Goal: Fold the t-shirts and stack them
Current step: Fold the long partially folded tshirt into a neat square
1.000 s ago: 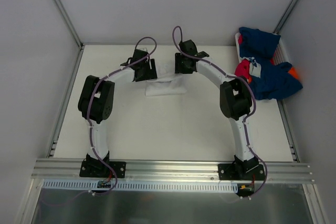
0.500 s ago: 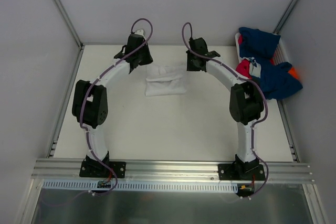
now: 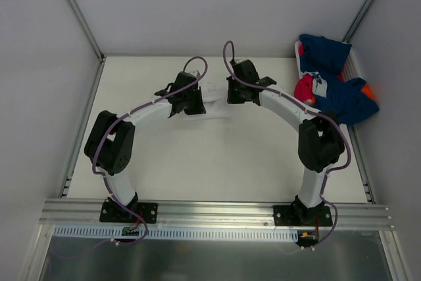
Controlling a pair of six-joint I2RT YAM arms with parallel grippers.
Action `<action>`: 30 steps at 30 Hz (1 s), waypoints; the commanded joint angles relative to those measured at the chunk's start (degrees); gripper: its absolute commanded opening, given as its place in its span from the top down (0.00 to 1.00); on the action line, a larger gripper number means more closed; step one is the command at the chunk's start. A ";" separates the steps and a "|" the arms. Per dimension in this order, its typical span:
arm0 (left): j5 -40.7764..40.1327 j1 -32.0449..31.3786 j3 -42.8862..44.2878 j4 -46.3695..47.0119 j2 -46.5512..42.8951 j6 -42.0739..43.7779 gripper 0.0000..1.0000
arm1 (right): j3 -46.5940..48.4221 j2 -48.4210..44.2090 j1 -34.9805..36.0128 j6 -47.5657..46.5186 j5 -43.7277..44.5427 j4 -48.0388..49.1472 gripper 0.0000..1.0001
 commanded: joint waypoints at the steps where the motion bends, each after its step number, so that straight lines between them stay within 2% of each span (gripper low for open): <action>1: 0.51 -1.74 -0.12 0.85 1.20 -1.77 1.00 | 0.71 2.80 0.90 2.65 -3.87 1.81 1.00; 14: -3.88 -2.36 3.04 2.25 9.29 0.08 1.00 | 10.73 12.92 1.17 4.24 -9.41 1.46 0.99; 20: -4.06 -2.27 2.16 2.69 7.10 0.43 1.00 | 13.72 14.68 1.08 4.06 -10.03 1.20 1.00; 30: -6.35 -2.01 1.81 2.61 1.65 1.39 1.00 | 22.15 23.82 1.08 4.94 -11.87 -1.27 1.00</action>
